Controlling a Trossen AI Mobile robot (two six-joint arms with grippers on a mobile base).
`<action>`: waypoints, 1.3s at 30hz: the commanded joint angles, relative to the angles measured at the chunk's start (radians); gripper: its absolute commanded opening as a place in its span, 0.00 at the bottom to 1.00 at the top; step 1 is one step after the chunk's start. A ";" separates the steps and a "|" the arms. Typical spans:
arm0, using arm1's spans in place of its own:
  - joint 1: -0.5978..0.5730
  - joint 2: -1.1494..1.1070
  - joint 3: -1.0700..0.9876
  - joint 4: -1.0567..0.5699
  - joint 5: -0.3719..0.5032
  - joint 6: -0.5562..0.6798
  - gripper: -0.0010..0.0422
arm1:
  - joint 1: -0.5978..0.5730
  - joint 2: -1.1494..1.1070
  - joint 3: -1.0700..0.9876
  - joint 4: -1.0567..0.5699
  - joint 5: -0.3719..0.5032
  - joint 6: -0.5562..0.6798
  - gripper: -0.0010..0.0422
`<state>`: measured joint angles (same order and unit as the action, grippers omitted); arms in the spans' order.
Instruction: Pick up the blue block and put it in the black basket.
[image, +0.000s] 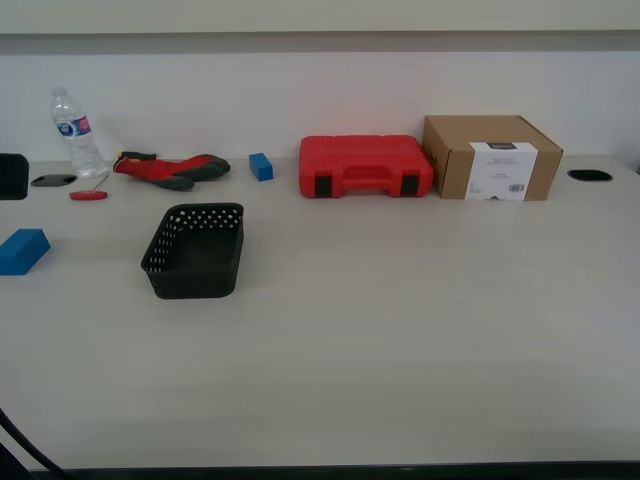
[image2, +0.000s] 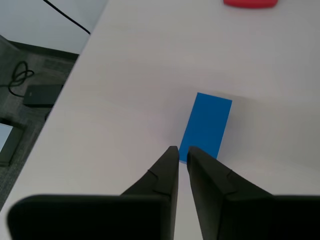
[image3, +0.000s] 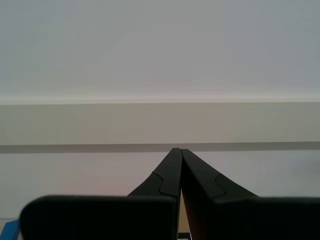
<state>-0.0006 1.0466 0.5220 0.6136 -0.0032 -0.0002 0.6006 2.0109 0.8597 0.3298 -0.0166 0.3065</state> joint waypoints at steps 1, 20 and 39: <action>0.001 0.000 0.001 0.003 -0.002 0.000 0.02 | 0.001 0.079 0.089 -0.094 -0.010 0.008 0.19; 0.002 0.000 0.001 0.003 -0.002 0.000 0.02 | -0.058 0.548 0.587 -0.437 0.031 -0.116 0.40; 0.002 0.000 0.001 0.000 -0.002 0.000 0.02 | -0.218 0.233 0.384 -0.455 0.136 -0.072 0.02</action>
<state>0.0010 1.0466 0.5220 0.6117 -0.0036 -0.0002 0.3996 2.2448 1.2613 -0.1463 0.1188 0.2398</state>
